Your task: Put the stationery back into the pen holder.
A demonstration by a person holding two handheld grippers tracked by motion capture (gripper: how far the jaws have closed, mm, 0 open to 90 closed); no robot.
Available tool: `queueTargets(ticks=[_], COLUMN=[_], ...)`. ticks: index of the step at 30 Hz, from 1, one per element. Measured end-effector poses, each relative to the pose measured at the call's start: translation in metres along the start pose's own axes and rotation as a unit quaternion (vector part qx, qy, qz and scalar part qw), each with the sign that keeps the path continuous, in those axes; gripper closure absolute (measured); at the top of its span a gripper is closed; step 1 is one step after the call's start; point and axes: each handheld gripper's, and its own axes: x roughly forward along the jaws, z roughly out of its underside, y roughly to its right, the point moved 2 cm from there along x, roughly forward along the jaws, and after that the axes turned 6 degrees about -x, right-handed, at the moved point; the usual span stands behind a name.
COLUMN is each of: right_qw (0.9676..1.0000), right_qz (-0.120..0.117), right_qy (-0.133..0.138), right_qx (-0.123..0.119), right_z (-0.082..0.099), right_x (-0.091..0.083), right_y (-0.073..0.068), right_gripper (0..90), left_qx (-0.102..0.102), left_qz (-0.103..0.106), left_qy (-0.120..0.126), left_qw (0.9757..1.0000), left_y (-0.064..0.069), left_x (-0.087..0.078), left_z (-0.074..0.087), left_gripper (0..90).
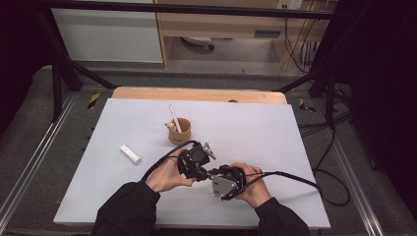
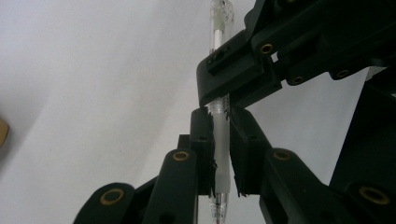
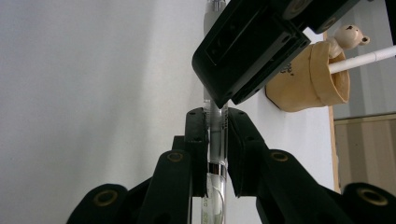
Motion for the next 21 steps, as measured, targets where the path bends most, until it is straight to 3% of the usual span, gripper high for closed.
queueTargets(ticks=[6, 10, 15, 21], right_qw=[1.0000, 0.9998, 0.9990, 0.9973], right_qz=[0.000, 0.001, 0.006, 0.011], right_qy=[0.000, -0.012, -0.020, -0.030], right_qx=[0.009, 0.019, 0.040, 0.066], right_z=[0.000, 0.005, 0.014, 0.023], right_x=[-0.001, -0.002, -0.005, -0.007], right_y=[0.002, 0.004, 0.006, 0.009], right_gripper=[79.8, 79.8, 79.8, 79.8], left_qx=[0.013, 0.030, 0.028, 0.011], left_qz=[-0.006, -0.016, -0.030, -0.045], left_qy=[0.013, 0.027, 0.056, 0.083], left_qw=[0.9998, 0.9991, 0.9976, 0.9955], left_y=[-0.001, -0.003, -0.011, -0.023], left_x=[-0.002, -0.007, -0.014, -0.019], left_z=[0.002, 0.008, 0.020, 0.039], left_gripper=[78.1, 68.9, 53.4, 38.8])
